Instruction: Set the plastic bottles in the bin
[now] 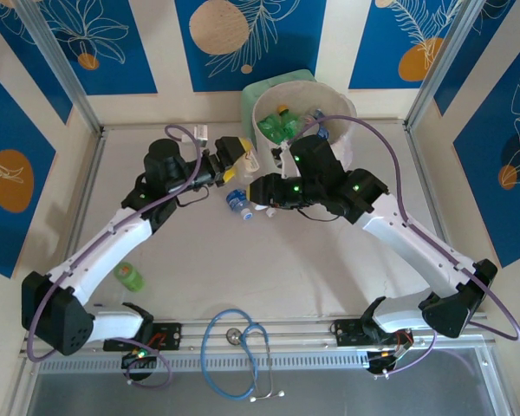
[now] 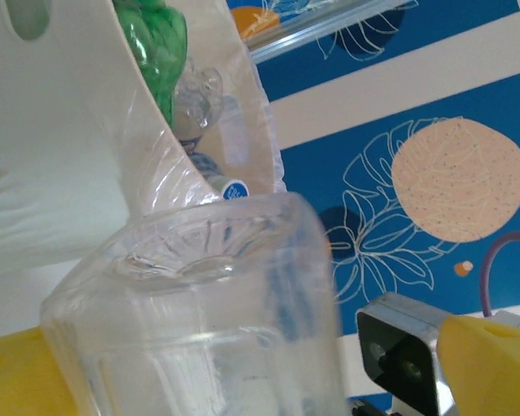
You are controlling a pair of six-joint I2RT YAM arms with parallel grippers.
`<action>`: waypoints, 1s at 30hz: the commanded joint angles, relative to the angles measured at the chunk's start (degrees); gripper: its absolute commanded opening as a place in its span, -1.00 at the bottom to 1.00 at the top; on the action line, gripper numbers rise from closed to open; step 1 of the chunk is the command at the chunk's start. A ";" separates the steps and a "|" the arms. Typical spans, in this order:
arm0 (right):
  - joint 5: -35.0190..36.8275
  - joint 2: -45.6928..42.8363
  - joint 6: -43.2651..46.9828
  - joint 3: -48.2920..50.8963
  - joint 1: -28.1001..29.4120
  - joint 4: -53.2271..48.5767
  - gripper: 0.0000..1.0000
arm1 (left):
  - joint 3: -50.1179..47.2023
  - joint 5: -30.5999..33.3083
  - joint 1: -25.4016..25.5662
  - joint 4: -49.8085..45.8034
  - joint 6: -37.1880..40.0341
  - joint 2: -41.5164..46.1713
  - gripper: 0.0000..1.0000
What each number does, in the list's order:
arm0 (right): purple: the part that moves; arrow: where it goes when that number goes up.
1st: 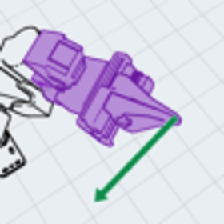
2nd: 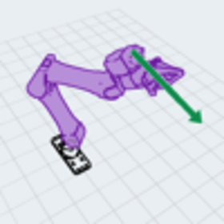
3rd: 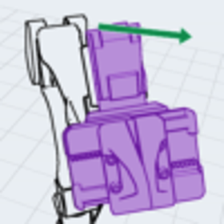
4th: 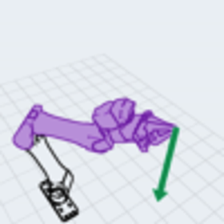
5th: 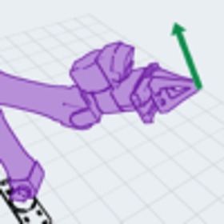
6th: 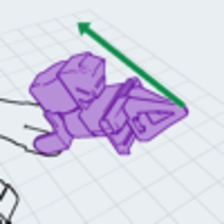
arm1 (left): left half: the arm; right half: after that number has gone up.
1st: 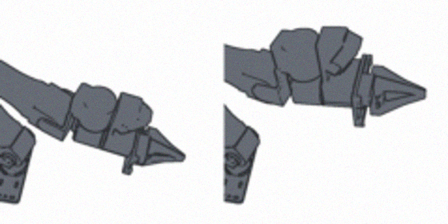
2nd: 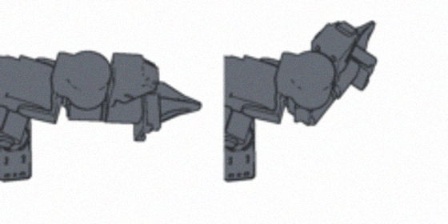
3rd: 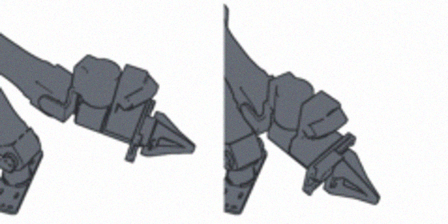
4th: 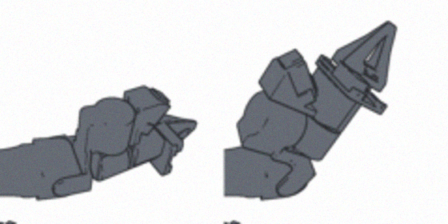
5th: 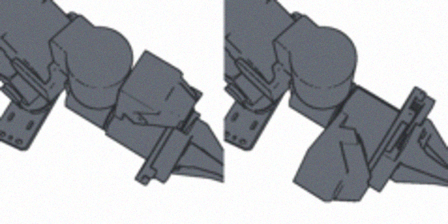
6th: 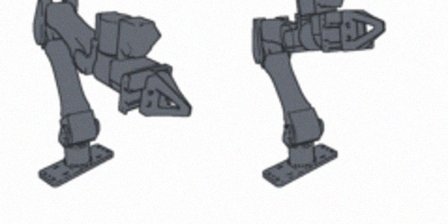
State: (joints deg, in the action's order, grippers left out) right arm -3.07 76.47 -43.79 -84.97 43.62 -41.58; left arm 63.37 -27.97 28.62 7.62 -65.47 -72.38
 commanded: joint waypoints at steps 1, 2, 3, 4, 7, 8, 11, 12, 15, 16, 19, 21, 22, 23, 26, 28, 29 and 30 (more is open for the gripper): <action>2.44 -0.91 1.70 -3.07 -0.16 -3.25 -0.60 | 4.86 6.02 -0.70 -9.90 8.60 3.67 1.00; 3.32 -1.19 1.99 -3.42 -0.20 -4.03 -0.60 | 5.71 8.65 -1.07 -13.31 10.14 4.14 1.00; 4.12 -1.53 2.29 -3.55 -0.28 -4.67 -0.60 | 6.42 10.70 -1.55 -16.39 11.14 4.57 1.00; 4.40 -2.07 2.47 -3.70 -0.74 -5.05 -0.60 | 6.62 11.63 -2.23 -17.72 11.42 5.06 1.00; 3.95 -3.75 3.10 -4.17 -2.70 -5.97 -0.60 | 4.01 10.25 -3.89 -13.44 9.54 7.39 1.00; 4.22 -4.16 3.47 -4.74 -3.39 -6.62 -0.60 | 3.59 9.73 -4.17 -12.78 9.11 7.88 1.00; 4.56 -5.33 5.34 -7.38 -6.89 -9.06 -0.60 | 5.24 7.86 -4.45 -16.14 11.09 7.21 1.00; 4.42 -5.62 6.04 -8.72 -8.71 -9.95 -0.59 | 6.17 7.24 -4.45 -17.99 12.01 6.55 1.00; 3.25 -5.58 8.29 -13.30 -14.91 -12.46 -0.58 | 6.13 6.13 -4.36 -19.69 13.44 5.59 1.00; 3.20 -5.10 9.34 -15.18 -17.09 -13.25 -0.57 | 6.27 6.45 -4.29 -21.04 14.33 5.38 1.00; 3.42 -1.89 12.05 -20.89 -22.90 -15.74 -0.56 | 7.35 7.72 -4.11 -26.04 17.08 4.46 1.00; 5.00 1.49 14.32 -25.24 -25.05 -17.96 -0.56 | 7.81 8.19 -3.95 -27.74 18.37 4.07 0.99; 6.49 3.27 15.73 -27.31 -25.60 -18.79 -0.56 | 7.90 8.40 -3.92 -28.45 18.94 4.04 0.98; 7.60 4.84 16.94 -28.80 -26.00 -19.37 -0.56 | 7.91 8.64 -3.92 -28.87 19.42 4.10 0.99; 11.35 9.80 20.26 -33.74 -26.88 -21.28 -0.56 | 7.85 9.93 -3.92 -30.22 20.86 4.50 0.99; 13.44 13.14 21.90 -36.66 -27.26 -22.49 -0.56 | 7.39 10.68 -3.92 -30.55 21.50 4.79 0.98; 14.14 14.60 22.58 -37.81 -27.35 -23.12 -0.57 | 7.27 10.89 -3.92 -30.56 21.67 4.86 0.98; 15.00 16.21 23.42 -39.10 -27.27 -23.65 -0.57 | 7.14 11.08 -3.92 -30.71 21.79 4.73 0.98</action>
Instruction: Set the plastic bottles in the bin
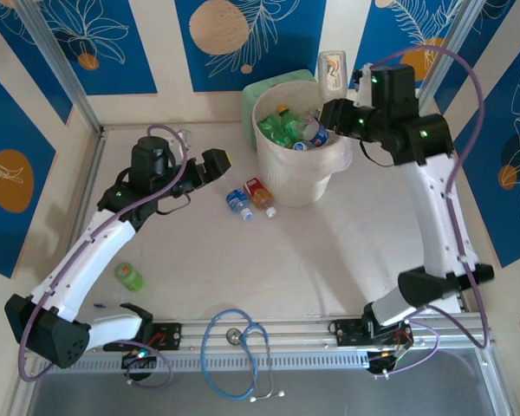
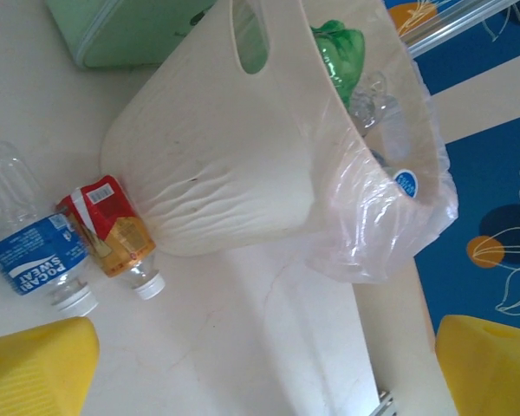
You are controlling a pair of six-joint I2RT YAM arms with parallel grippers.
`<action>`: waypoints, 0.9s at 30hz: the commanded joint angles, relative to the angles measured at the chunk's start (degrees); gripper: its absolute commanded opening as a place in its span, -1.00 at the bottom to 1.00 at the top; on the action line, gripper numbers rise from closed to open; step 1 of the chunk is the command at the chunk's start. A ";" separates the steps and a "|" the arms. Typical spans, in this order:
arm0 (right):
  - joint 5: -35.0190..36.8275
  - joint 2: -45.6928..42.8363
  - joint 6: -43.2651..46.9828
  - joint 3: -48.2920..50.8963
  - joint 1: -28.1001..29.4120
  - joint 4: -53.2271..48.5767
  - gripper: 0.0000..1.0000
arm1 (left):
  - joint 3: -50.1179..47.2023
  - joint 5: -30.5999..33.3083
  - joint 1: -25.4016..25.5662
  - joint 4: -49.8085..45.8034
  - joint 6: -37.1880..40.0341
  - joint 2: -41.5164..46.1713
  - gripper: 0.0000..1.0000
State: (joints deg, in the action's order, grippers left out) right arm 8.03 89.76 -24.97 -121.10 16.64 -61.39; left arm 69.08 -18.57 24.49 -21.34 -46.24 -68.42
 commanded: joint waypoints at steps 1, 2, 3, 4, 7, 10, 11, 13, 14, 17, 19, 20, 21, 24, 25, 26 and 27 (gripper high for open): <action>4.45 4.44 5.36 -4.02 -0.35 -4.21 -0.57 | 1.35 1.69 0.21 -1.77 2.64 0.70 0.97; 5.12 5.63 5.80 -4.73 -0.40 -4.57 -0.57 | 1.20 1.69 0.21 -1.80 2.64 0.47 0.96; 5.66 6.92 6.17 -5.58 -0.47 -4.94 -0.57 | 1.09 1.69 0.21 -1.86 2.64 0.26 0.95; 6.31 8.09 6.67 -6.25 -0.56 -5.22 -0.57 | 0.99 1.74 0.21 -1.95 2.64 0.05 0.94; 7.80 10.82 7.39 -7.59 -0.80 -5.67 -0.55 | 0.52 2.19 0.21 -2.13 2.73 -0.45 0.93; 9.27 13.19 7.51 -9.24 -1.40 -6.78 -0.35 | 0.31 2.98 0.21 -2.69 2.99 -0.83 0.91; 9.41 13.79 7.81 -9.51 -1.52 -6.99 -0.16 | 0.27 3.21 0.21 -2.93 3.08 -1.08 0.91; 11.38 14.57 7.76 -10.03 -1.55 -7.31 0.09 | 0.14 3.62 0.21 -3.23 3.09 -1.25 0.90; 12.64 14.95 7.73 -10.71 -1.60 -7.87 0.15 | 0.12 3.67 0.17 -3.39 3.08 -1.43 0.91; 13.16 15.00 7.27 -12.16 -1.88 -8.45 0.24 | 0.13 4.11 0.15 -3.57 3.13 -1.61 0.90; 13.06 14.04 7.08 -12.15 -1.77 -8.00 0.28 | 0.25 4.44 0.12 -3.97 3.25 -1.79 0.91; 12.80 13.47 6.92 -12.23 -1.66 -7.95 0.28 | 0.42 4.85 0.12 -4.42 3.26 -1.95 0.92; 12.73 12.67 6.73 -12.23 -1.47 -8.05 0.28 | 0.62 5.49 0.07 -5.16 3.34 -2.13 0.92; 12.96 9.78 6.10 -11.02 -0.12 -8.14 0.26 | 1.47 9.17 0.03 -8.26 3.05 -2.94 0.94; 13.09 8.62 5.92 -10.27 0.56 -8.06 0.25 | 1.66 10.47 0.03 -9.26 2.79 -3.25 0.95; 13.23 7.08 5.65 -9.19 1.43 -7.92 0.25 | 1.72 11.79 -0.06 -10.15 2.32 -3.61 0.95; 13.20 5.35 5.06 -7.93 2.36 -7.68 0.24 | 1.84 13.73 -0.14 -11.26 1.39 -4.11 0.96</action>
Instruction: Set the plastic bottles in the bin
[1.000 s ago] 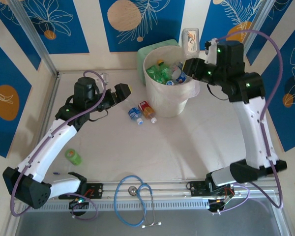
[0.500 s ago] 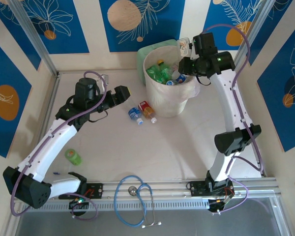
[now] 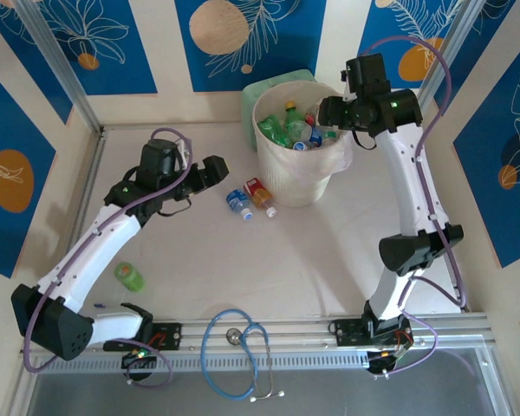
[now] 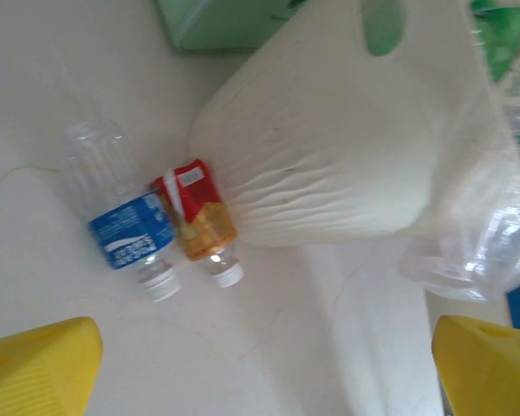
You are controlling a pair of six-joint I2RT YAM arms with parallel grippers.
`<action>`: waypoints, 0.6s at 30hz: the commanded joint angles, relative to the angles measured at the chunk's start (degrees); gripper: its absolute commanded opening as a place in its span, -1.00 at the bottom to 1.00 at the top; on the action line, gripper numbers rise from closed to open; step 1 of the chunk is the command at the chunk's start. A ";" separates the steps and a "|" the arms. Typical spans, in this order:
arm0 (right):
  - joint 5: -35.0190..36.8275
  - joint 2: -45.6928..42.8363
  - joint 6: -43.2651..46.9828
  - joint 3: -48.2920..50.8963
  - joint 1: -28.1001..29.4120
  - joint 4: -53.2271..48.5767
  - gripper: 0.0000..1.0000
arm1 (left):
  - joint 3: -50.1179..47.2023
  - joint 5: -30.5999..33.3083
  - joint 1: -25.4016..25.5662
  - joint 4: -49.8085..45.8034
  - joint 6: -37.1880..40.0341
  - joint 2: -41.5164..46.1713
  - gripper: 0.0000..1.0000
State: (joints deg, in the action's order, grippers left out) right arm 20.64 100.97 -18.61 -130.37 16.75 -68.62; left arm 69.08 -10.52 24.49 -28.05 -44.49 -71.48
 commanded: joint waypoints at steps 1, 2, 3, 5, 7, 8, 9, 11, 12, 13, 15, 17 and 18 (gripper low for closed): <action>0.54 -7.68 -1.70 3.08 3.18 -0.02 0.23 | 1.85 7.00 -0.22 -5.21 -1.18 -1.56 0.96; 0.60 -9.77 -2.23 5.16 4.37 0.66 0.24 | 1.91 8.02 -0.30 -5.55 -2.20 -2.34 0.96; 0.62 -11.91 -2.83 7.24 5.79 1.47 0.24 | 2.10 9.12 -0.32 -5.78 -3.04 -3.24 0.96; 0.48 -15.64 -3.88 11.21 8.54 2.79 0.24 | 2.07 9.92 -0.32 -5.06 -5.28 -5.16 0.96; 0.62 -19.08 -5.19 14.93 11.48 4.17 0.24 | 2.36 8.99 -0.32 -2.97 -7.15 -7.82 0.96; 0.61 -20.69 -5.91 16.78 13.07 4.81 0.24 | 2.75 7.97 -0.32 -2.08 -8.26 -9.42 0.96; 0.60 -22.05 -6.72 18.39 14.65 5.27 0.24 | 3.34 6.79 -0.19 -0.94 -9.16 -11.07 0.96; 0.93 -24.11 -8.52 21.04 17.45 5.69 0.24 | 4.55 6.63 0.43 0.25 -10.25 -13.98 0.96; 1.27 -24.99 -9.46 22.37 18.92 5.77 0.24 | 5.08 7.57 0.79 0.53 -10.67 -15.48 0.95; 1.54 -25.91 -10.35 23.66 20.07 5.85 0.24 | 5.63 8.35 1.06 0.50 -10.87 -16.95 0.95; 1.98 -27.54 -12.20 26.85 22.62 6.67 0.24 | 8.17 10.79 1.33 -1.22 -10.75 -20.84 0.92; 1.98 -28.73 -13.85 29.64 24.45 7.45 0.24 | 10.78 12.60 1.44 -1.96 -10.11 -24.80 0.90; 1.59 -29.34 -14.74 31.16 25.31 8.02 0.24 | 12.57 13.37 1.48 -2.57 -9.81 -27.14 0.90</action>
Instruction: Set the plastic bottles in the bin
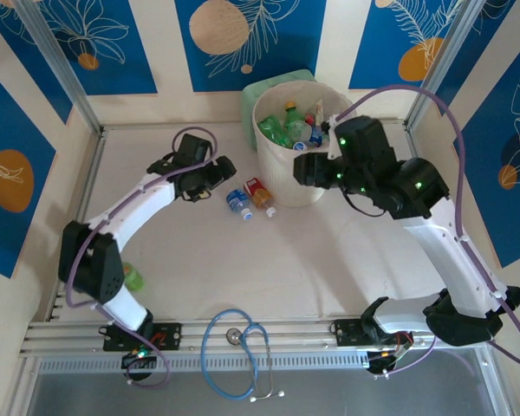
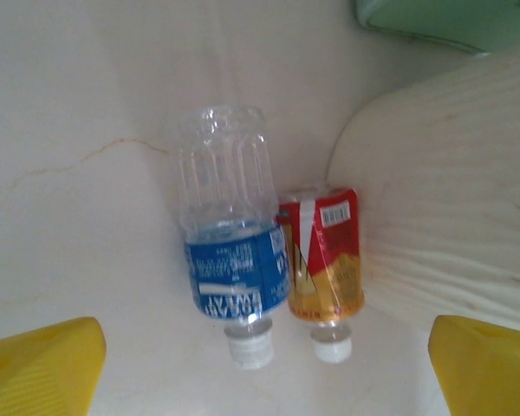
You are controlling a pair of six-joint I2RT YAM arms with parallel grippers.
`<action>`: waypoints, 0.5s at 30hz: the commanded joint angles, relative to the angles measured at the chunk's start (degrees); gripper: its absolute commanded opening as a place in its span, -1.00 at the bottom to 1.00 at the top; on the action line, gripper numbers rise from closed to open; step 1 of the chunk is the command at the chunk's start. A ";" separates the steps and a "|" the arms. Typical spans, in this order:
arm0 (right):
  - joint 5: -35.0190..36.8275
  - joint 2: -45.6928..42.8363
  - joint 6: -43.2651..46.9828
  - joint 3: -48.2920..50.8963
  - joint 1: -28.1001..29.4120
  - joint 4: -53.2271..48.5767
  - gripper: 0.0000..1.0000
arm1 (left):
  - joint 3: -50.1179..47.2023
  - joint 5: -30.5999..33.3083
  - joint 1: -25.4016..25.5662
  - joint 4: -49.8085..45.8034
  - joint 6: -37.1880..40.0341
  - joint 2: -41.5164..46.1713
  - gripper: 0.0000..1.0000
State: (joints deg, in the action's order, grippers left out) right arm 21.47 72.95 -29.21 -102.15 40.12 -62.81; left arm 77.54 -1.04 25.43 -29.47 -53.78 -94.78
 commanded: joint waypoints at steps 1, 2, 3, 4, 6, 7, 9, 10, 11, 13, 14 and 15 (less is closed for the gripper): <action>0.33 -1.89 -4.64 4.38 2.63 2.91 0.24 | 5.54 4.07 0.58 -1.49 0.19 -5.78 0.89; 0.23 -2.36 -5.24 5.82 3.38 3.57 0.24 | 7.73 4.49 0.59 -2.53 0.62 -8.14 0.89; -0.04 -2.72 -5.88 6.95 4.01 4.02 0.24 | 9.88 4.84 0.57 -3.77 0.99 -10.39 0.89; -0.26 -2.77 -6.38 7.53 4.52 4.18 0.24 | 11.48 5.07 0.56 -4.74 1.18 -12.21 0.89; 0.05 -2.73 -7.28 8.38 5.79 4.16 0.24 | 14.42 5.97 0.67 -6.60 1.31 -15.60 0.89; 0.21 -2.82 -7.58 8.70 6.35 4.23 0.24 | 15.30 6.33 0.67 -7.17 1.17 -16.73 0.89; 0.25 -2.89 -8.38 9.71 7.21 4.57 0.24 | 16.99 7.38 0.63 -8.40 0.95 -18.96 0.92; 0.16 -2.94 -8.61 10.12 7.57 4.77 0.24 | 17.64 7.76 0.67 -8.87 0.96 -19.86 0.93; -0.17 -2.90 -8.91 10.55 7.79 5.17 0.24 | 18.49 8.27 0.68 -9.70 0.99 -20.82 0.94; -0.48 -2.82 -9.36 11.14 8.25 5.88 0.25 | 19.17 8.54 0.67 -10.20 0.85 -22.16 0.95; -0.70 -2.75 -9.54 11.33 8.48 6.23 0.24 | 19.15 8.45 0.75 -10.07 0.50 -22.78 0.95; -0.93 -2.66 -9.68 11.39 8.88 6.69 0.25 | 19.14 8.30 0.85 -9.76 0.15 -23.34 0.95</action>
State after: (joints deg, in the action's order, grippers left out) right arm 21.26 71.22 -37.04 -91.37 48.10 -58.35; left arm 94.70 5.50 25.69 -36.25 -53.54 -116.46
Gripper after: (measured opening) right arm 0.622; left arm 0.973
